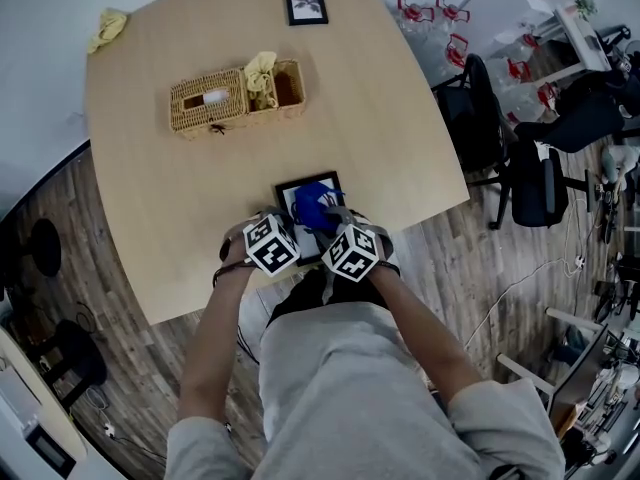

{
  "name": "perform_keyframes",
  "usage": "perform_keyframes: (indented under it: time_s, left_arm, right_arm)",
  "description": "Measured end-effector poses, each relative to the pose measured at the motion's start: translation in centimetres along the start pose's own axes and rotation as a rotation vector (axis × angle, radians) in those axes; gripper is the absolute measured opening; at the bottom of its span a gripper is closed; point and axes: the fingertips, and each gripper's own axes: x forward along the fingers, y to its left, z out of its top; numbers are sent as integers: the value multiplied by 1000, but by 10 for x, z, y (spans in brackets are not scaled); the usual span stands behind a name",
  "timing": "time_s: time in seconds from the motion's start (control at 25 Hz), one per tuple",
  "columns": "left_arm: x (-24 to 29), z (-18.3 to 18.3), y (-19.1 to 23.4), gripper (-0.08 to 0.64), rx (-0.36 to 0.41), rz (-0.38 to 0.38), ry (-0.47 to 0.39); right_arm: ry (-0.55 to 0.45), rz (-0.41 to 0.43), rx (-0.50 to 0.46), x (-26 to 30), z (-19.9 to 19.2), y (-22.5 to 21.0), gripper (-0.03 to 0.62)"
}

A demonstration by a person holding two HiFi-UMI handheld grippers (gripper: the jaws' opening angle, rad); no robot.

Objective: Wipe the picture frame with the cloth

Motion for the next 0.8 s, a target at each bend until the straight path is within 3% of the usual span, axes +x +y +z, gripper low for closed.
perform_keyframes:
  time_s: [0.8]
  left_arm:
    - [1, -1, 3, 52, -4, -8, -22]
  right_arm:
    - [4, -25, -40, 25, 35, -53, 104]
